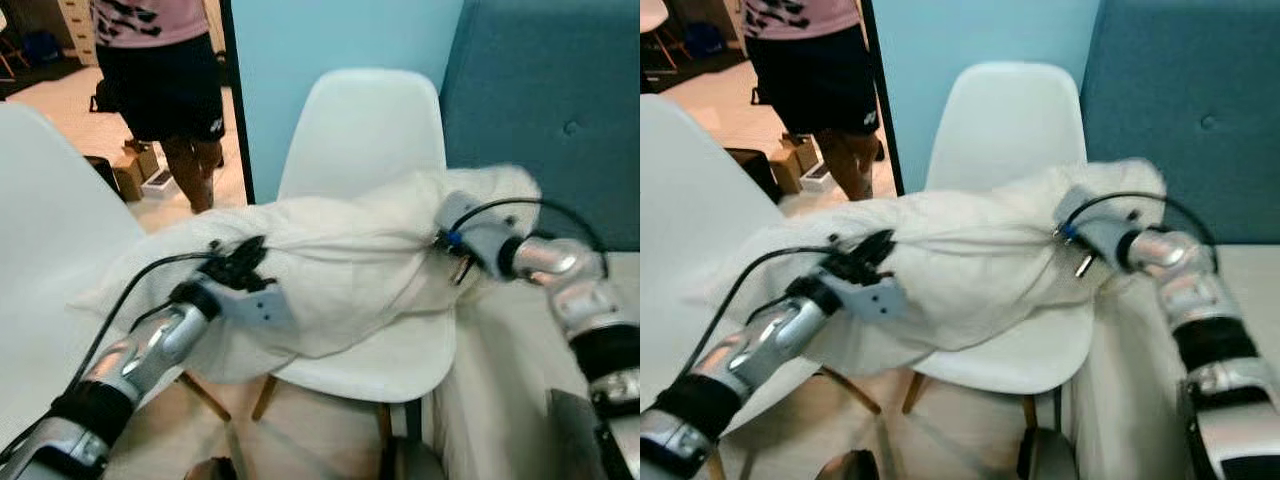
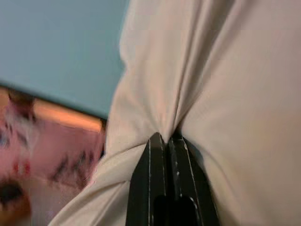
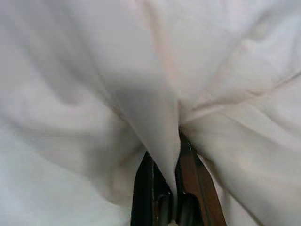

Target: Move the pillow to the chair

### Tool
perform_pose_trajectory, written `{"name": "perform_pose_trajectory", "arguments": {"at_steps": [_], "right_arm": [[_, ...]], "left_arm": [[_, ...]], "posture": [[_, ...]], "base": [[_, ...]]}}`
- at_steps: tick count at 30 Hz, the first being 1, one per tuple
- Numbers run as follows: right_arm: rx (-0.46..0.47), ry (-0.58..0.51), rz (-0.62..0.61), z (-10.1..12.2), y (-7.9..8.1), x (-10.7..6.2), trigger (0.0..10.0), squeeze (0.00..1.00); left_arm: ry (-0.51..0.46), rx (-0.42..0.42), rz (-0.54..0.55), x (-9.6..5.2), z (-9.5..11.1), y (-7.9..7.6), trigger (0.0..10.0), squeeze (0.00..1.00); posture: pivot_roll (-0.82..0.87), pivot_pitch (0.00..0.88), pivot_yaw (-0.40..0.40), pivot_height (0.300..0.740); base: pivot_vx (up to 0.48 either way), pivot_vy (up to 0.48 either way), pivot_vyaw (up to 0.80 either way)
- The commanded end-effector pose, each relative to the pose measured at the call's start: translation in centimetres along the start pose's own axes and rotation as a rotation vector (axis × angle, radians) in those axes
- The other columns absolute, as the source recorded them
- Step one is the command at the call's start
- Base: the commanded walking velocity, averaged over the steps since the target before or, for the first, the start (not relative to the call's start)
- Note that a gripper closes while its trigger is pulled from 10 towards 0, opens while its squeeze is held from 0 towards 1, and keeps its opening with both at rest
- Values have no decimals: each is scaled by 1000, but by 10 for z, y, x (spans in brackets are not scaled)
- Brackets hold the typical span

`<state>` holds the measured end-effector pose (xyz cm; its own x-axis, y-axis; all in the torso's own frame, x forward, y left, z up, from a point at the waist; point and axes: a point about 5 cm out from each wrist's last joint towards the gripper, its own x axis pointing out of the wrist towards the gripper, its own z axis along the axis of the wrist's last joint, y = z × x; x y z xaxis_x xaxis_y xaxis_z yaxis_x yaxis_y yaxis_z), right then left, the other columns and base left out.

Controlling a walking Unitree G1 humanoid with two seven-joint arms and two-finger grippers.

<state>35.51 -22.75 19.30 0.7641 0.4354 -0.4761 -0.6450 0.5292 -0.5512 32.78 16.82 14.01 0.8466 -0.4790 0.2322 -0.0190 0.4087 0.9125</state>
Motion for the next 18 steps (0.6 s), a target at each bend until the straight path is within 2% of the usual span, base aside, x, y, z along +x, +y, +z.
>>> {"name": "perform_pose_trajectory", "arguments": {"at_steps": [1, 2, 6, 9, 11, 12, 13, 15, 16, 17, 18], "right_arm": [[31, 12, 97, 0, 13, 1, 0, 0], [64, 14, 164, 0, 23, -1, 0, 0], [84, 25, 225, -1, 31, -3, 0, 0], [130, 39, 344, -1, 50, -6, 0, 0], [137, 41, 361, 1, 55, -8, 0, 0], [161, 33, 296, 3, 51, -4, 0, 0], [161, 33, 296, 3, 51, -4, 0, 0], [216, 17, 240, 8, 47, -1, 0, 0], [216, 17, 240, 8, 47, -1, 0, 0], [259, 1, 208, 12, 48, 0, 0, 0], [289, -12, 191, 15, 48, 0, 0, 0]], "left_arm": [[107, -19, -45, -17, -20, -8, 10000, 0], [161, -50, -20, -23, -29, -3, 10000, 0], [217, -107, 26, -25, -37, 1, 10000, 0], [364, -167, 76, -27, -57, 3, 10000, 0], [405, -190, 105, -24, -62, 6, 10000, 0], [382, -214, 178, -4, -59, 24, 10000, 0], [382, -214, 178, -4, -59, 24, 10000, 0], [321, -235, 231, 22, -48, 44, 10000, 0], [321, -235, 231, 22, -48, 44, 10000, 0], [225, -229, 232, 48, -30, 58, 10000, 0], [156, -233, 212, 63, -15, 63, 10000, 0]], "posture": [[-6, 10, -39, 537], [-5, 10, -43, 537], [-3, 10, -49, 537], [-5, 6, -54, 537], [-6, 6, -53, 537], [-11, 11, -52, 537], [-11, 11, -52, 537], [-17, 15, -49, 537], [-17, 15, -49, 537], [-37, 24, -37, 537], [-48, 28, -30, 537]], "base": [[0, 0, 0], [0, 0, 0], [0, 0, 0], [0, 0, 0], [0, 0, 0], [0, 0, 0], [0, 0, 0], [0, 0, 0], [0, 0, 0], [0, 0, 0], [0, 0, 0]]}}
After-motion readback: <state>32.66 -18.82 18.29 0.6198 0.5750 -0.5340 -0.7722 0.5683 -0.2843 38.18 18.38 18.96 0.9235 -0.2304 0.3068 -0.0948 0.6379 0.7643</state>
